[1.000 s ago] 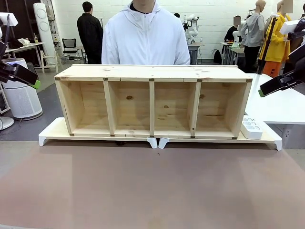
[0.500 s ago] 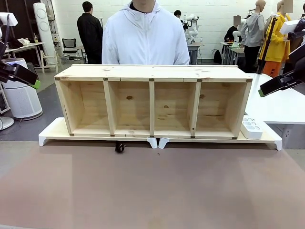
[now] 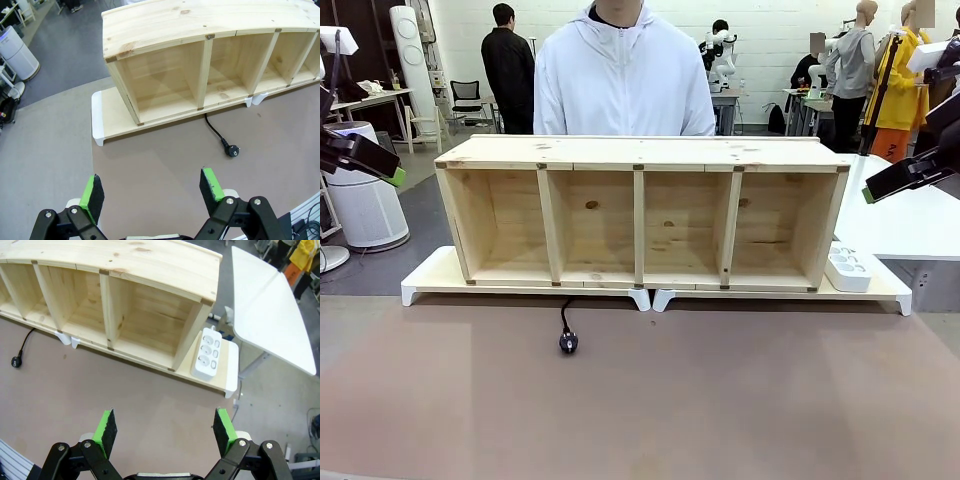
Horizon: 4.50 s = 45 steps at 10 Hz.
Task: Perform cable management.
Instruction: When the cord part of the Power Cable appears at the lower middle area of the table and stops, grasp the cord part of the Power Cable.
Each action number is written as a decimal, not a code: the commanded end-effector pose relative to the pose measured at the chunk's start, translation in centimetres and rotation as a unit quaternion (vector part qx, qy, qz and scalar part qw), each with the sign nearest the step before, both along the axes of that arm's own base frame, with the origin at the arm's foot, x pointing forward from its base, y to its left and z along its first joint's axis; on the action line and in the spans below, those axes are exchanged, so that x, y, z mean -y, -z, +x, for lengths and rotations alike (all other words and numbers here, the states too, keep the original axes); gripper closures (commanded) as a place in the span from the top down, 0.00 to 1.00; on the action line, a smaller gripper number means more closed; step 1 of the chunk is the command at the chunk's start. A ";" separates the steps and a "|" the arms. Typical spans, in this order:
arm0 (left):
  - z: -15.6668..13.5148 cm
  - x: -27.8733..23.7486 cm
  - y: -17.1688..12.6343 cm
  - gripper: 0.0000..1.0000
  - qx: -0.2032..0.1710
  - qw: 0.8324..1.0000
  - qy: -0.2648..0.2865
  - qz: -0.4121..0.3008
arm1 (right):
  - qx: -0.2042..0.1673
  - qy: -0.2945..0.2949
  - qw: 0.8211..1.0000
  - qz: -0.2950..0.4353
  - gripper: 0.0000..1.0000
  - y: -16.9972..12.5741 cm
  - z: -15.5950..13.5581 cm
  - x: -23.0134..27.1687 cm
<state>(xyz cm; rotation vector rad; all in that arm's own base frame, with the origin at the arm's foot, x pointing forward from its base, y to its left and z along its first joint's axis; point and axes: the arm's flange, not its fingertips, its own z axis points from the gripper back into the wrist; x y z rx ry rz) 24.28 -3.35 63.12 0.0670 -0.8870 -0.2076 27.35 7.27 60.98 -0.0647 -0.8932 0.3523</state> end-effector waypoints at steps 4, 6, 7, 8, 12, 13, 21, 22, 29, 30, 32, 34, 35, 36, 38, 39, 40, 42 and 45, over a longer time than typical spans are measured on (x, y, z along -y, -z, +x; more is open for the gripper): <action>0.2 0.1 0.0 1.00 0.003 1.000 0.000 0.000 | 0.003 -0.001 1.000 0.001 1.00 -0.1 0.1 0.1; 0.2 0.1 0.0 1.00 0.003 1.000 0.000 0.000 | 0.003 -0.001 1.000 0.001 1.00 -0.1 0.1 0.1; 0.2 0.1 0.0 1.00 0.003 1.000 0.000 0.000 | 0.003 -0.001 1.000 0.001 1.00 -0.1 0.1 0.1; 0.2 0.1 0.0 1.00 0.003 1.000 0.000 0.000 | 0.003 -0.001 1.000 0.001 1.00 -0.1 0.1 0.1; 0.2 0.1 0.0 1.00 0.003 1.000 0.000 0.000 | 0.003 -0.001 1.000 0.001 1.00 -0.1 0.1 0.1; 0.2 0.1 0.0 1.00 0.003 1.000 0.000 0.000 | 0.003 -0.001 1.000 0.001 1.00 -0.1 0.1 0.1; 0.2 0.1 0.0 1.00 0.003 1.000 0.000 0.000 | -0.043 -0.092 0.994 -0.047 1.00 -0.1 2.6 -7.3; 0.2 0.1 0.0 1.00 0.003 1.000 0.000 0.000 | -0.047 -0.108 0.992 -0.052 1.00 -0.1 3.0 -9.0; 0.2 0.1 0.0 1.00 0.003 1.000 0.000 0.000 | -0.107 -0.261 0.953 -0.113 1.00 3.6 7.0 -22.9; 0.2 0.1 0.0 1.00 0.003 1.000 0.000 0.000 | -0.121 -0.273 0.948 -0.109 1.00 4.6 7.9 -24.6; 0.2 0.1 0.0 1.00 0.003 1.000 0.000 0.000 | -0.159 -0.269 0.946 -0.090 1.00 7.2 9.5 -28.5; 0.2 0.1 0.0 1.00 0.003 1.000 0.000 0.000 | -0.191 -0.268 0.938 -0.110 1.00 9.1 10.4 -32.0; 0.2 0.1 0.0 1.00 0.003 1.000 0.000 0.000 | -0.204 -0.278 0.932 -0.115 1.00 9.8 10.2 -33.1; 0.2 0.1 0.0 1.00 0.003 1.000 0.000 0.000 | -0.215 -0.287 0.925 -0.122 1.00 10.6 10.1 -34.5; 0.2 0.1 0.0 1.00 0.003 1.000 0.000 0.000 | -0.244 -0.288 0.918 -0.122 1.00 12.1 10.4 -37.5; 0.2 0.1 0.0 1.00 0.003 1.000 0.000 0.000 | -0.258 -0.296 0.911 -0.128 1.00 12.9 10.1 -38.7; 0.2 0.1 0.0 1.00 0.003 1.000 0.000 0.000 | -0.268 -0.299 0.906 -0.130 1.00 13.5 9.9 -39.6; 0.2 0.1 0.0 1.00 0.003 1.000 0.000 0.000 | -0.288 -0.308 0.895 -0.142 1.00 14.3 9.5 -41.0; 0.2 0.1 0.0 1.00 0.003 1.000 0.000 0.000 | -0.288 -0.321 0.893 -0.127 1.00 14.7 9.3 -40.3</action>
